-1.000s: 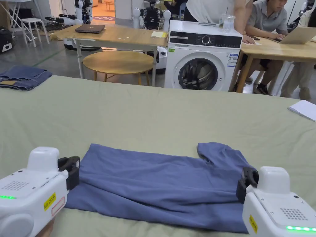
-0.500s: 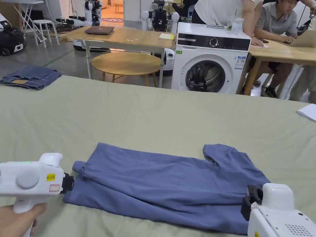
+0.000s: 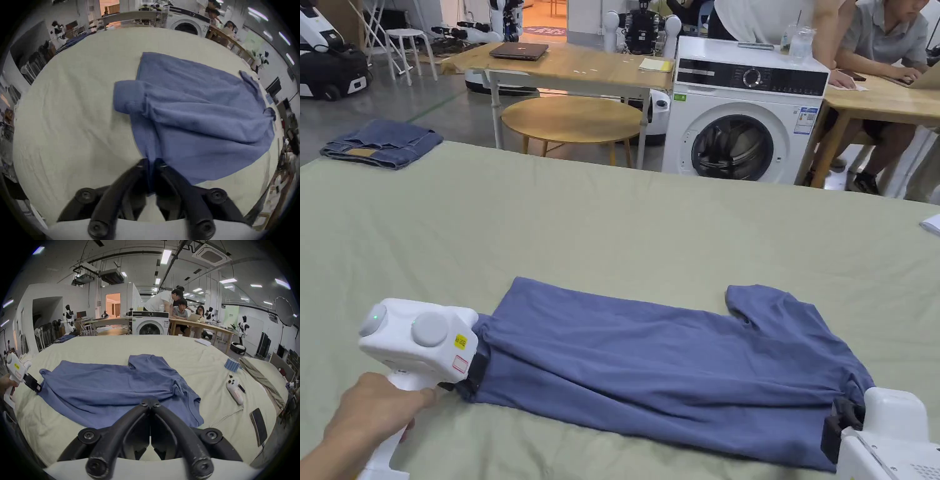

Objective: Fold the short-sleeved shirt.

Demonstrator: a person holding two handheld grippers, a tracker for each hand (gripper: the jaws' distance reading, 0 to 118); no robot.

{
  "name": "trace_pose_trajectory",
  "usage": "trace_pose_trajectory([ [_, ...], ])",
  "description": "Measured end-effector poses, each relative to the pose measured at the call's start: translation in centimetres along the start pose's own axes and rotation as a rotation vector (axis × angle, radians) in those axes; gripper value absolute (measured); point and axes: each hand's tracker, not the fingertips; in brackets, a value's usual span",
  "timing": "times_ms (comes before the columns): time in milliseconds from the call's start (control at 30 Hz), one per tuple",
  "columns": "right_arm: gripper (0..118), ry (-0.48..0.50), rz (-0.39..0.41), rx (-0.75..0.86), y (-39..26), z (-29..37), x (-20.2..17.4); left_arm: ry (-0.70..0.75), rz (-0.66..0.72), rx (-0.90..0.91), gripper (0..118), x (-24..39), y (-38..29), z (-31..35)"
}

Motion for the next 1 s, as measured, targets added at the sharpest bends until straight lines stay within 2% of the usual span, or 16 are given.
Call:
trace_pose_trajectory([
  [33,0,0.0,-0.004,-0.009,0.0,-0.1,0.3,-0.027,0.016,0.017,1,-0.1,-0.2,0.1],
  [167,0,-0.03,-0.027,-0.058,0.4,-0.6,2.8,0.011,-0.033,0.045,1,0.1,-1.6,1.1],
  [267,0,-0.071,-0.029,-0.163,1.2,-2.0,5.4,0.017,-0.056,0.08,1,0.4,-2.4,2.2],
  [333,17,-0.073,-0.04,-0.218,1.5,-3.3,7.0,0.009,-0.055,0.09,1,0.4,-2.8,2.8],
  [367,35,-0.066,-0.039,-0.259,1.6,-4.1,7.9,0.008,-0.057,0.099,1,0.5,-3.0,3.1],
  [400,59,-0.059,-0.046,-0.282,1.7,-4.8,8.5,0.008,-0.059,0.105,1,0.5,-3.1,3.3],
  [433,61,-0.061,-0.046,-0.305,1.7,-5.6,9.0,0.006,-0.056,0.111,1,0.5,-3.2,3.5],
  [600,61,0.035,-0.053,-0.455,0.9,-9.4,9.6,-0.005,-0.036,0.118,1,0.4,-3.7,3.7],
  [700,60,0.086,-0.05,-0.57,-0.4,-11.2,8.6,-0.003,-0.029,0.118,1,0.5,-3.9,3.4],
  [767,56,0.039,0.037,-0.496,-0.6,-10.7,7.6,-0.003,-0.024,0.117,1,0.6,-4.2,3.2],
  [800,49,0.055,0.032,-0.506,-0.6,-10.7,7.5,-0.004,-0.023,0.117,1,0.5,-4.2,3.1],
  [867,14,0.129,-0.005,-0.516,-0.5,-10.8,7.4,-0.007,-0.019,0.117,1,0.5,-4.4,3.0],
  [900,9,0.089,0.019,-0.517,-0.4,-10.7,7.0,-0.007,-0.018,0.12,1,0.5,-4.4,3.0],
  [1000,6,0.082,0.045,-0.491,0.1,-10.0,7.1,-0.029,0.005,0.133,1,0.0,-4.4,3.5],
])
